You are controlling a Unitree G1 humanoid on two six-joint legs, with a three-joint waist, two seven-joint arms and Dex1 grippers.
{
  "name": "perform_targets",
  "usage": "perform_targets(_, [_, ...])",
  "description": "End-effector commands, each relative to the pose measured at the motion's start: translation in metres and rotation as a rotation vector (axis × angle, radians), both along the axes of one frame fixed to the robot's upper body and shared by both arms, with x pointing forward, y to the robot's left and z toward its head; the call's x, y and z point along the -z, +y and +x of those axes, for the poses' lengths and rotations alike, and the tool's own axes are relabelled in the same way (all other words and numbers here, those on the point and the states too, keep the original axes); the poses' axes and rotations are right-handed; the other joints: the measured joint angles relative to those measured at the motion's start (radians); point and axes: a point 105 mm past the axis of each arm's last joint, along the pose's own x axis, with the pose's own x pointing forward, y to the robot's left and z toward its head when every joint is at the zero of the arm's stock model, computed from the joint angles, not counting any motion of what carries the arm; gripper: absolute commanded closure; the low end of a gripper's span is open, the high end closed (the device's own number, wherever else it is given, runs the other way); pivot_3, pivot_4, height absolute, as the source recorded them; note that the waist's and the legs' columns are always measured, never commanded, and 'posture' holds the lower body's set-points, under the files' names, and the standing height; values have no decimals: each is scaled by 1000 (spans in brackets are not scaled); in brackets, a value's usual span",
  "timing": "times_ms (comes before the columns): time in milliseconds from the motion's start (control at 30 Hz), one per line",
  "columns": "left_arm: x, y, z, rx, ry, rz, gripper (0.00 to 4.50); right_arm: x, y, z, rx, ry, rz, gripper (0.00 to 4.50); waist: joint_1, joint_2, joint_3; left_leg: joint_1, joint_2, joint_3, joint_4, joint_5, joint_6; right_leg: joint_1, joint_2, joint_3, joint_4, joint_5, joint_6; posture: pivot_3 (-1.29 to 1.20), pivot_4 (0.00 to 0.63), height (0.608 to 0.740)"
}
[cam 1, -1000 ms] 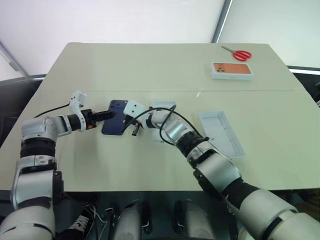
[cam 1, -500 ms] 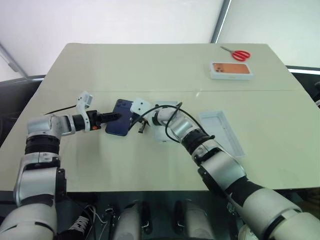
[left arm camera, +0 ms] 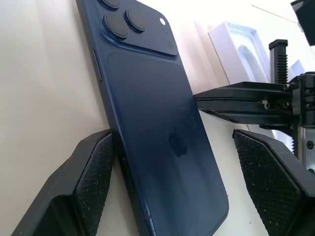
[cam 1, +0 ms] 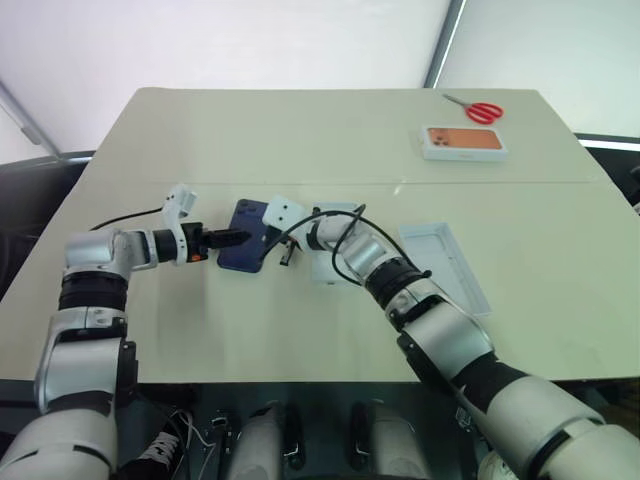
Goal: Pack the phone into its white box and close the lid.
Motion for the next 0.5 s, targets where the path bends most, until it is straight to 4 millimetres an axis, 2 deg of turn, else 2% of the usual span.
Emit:
perform_targets(33, [27, -23, -14, 45, 174, -113, 528, -13, 9, -1, -23, -33, 34, 4456, 0, 0, 0, 0, 0, 0, 0, 0, 1, 0, 0, 0, 0, 0, 0, 0, 150, 738])
perform_targets(200, [27, -23, -15, 37, 176, -125, 528, -12, 10, -1, -24, -34, 34, 4456, -1, 0, 0, 0, 0, 0, 0, 1, 2, 0, 0, 0, 0, 0, 0, 0, 150, 738])
perform_targets(333, [29, -14, -14, -16, 181, -147, 528, -11, 10, -2, -26, -29, 35, 4456, -3, 0, 0, 0, 0, 0, 0, 1, 2, 0, 0, 0, 0, 0, 0, 0, 150, 738])
perform_targets(400, [28, -10, -13, -45, 182, -170, 1058, -11, 10, -2, -28, -33, 34, 4500, -4, 0, 0, 0, 0, 0, 0, 1, 2, 0, 0, 0, 0, 0, 0, 0, 150, 738])
perform_targets(467, [31, -8, -14, -56, 188, -159, 1786, -12, 10, -2, -31, -35, 35, 4500, -7, 0, 0, 0, 0, 0, 0, 1, 2, 0, 0, 0, 0, 0, 0, 0, 150, 738])
perform_targets(500, [31, -8, -14, -57, 192, -160, 1786, -13, 10, -2, -32, -36, 38, 4500, -7, 0, 0, 0, 0, 0, 0, 1, 2, 0, 0, 0, 0, 0, 0, 0, 150, 738])
